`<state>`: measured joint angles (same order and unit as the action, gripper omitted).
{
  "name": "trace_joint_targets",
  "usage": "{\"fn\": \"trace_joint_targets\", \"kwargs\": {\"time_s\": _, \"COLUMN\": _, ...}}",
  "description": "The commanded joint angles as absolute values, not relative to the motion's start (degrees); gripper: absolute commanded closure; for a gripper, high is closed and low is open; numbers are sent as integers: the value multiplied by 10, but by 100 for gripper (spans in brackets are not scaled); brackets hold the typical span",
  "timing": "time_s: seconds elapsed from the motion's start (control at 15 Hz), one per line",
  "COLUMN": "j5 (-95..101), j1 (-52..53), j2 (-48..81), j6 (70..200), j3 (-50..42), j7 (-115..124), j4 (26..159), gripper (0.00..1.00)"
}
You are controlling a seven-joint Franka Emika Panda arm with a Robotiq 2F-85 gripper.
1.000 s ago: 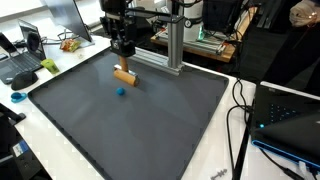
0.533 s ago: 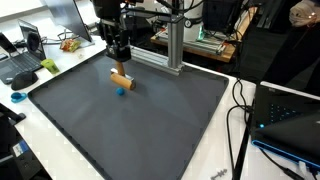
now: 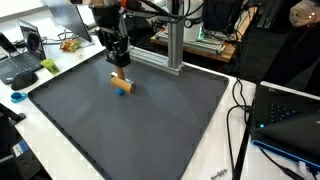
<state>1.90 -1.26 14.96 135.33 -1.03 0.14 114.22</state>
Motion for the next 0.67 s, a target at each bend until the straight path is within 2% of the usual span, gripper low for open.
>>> {"fn": "trace_joint_targets", "kwargs": {"time_s": 0.0, "j5": 13, "j1": -20, "j2": 163, "j6": 1359, "j3": -13, "j7": -15, "j4": 1124, "gripper": 78}}
{"fn": "trace_joint_targets", "kwargs": {"time_s": 0.6, "j5": 15, "j1": -25, "j2": 195, "j6": 1370, "j3": -18, "j7": -16, "j4": 1104, "gripper": 78}}
